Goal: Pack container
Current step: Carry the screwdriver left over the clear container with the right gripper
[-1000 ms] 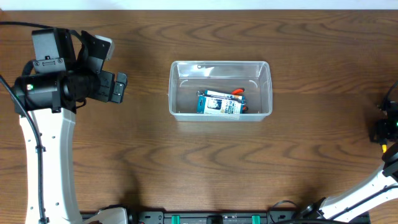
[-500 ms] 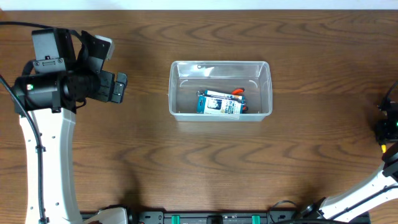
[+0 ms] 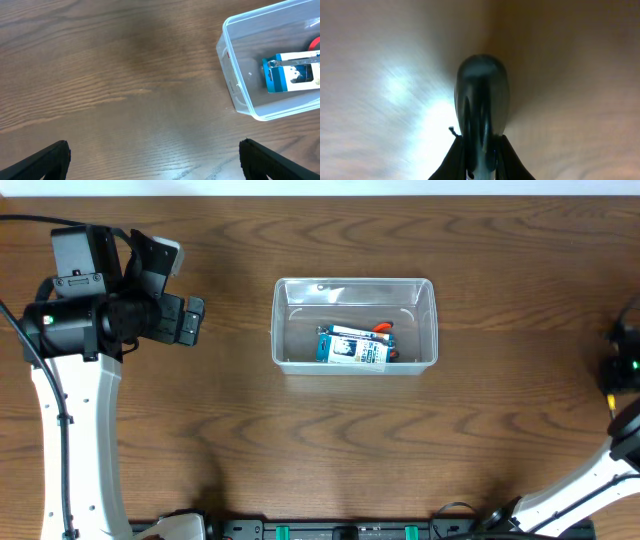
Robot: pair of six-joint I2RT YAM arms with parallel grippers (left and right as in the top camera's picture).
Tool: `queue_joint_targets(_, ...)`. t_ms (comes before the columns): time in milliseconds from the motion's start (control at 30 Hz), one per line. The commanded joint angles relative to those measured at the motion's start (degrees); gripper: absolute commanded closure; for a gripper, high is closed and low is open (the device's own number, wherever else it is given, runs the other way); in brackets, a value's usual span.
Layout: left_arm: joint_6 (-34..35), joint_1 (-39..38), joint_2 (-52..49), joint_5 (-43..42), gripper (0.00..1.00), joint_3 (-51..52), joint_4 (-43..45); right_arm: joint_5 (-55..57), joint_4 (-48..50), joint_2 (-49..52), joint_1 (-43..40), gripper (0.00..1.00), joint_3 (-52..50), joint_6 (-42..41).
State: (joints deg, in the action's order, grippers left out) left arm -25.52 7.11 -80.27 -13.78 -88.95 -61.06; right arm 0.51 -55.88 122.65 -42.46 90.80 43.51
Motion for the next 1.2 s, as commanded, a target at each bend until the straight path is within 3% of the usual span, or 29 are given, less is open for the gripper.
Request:
queue_joint_targets(0,0.11,0.35,-0.22,-0.55,0.02,-0.04,0.11,-7.76,-0.57,-1.16,5.11,0.99,6.05,-2.60)
queue_joint_targets(433,0.11,0.35,-0.22,-0.55,0.02,-0.04,0.11,-9.73,-14.82,-1.16,31.10,0.99,28.02,-2.51)
queue_joint_targets(633,0.11,0.35,-0.22,-0.55,0.02,-0.04,0.11,-9.07,-20.31,-1.16,43.78,0.99,36.06,2.86)
queue_joint_targets(1167,0.11,0.35,-0.22,-0.55,0.02,-0.04,0.11,-6.71,-24.74,-0.94,66.58,0.99,37.27,16.74)
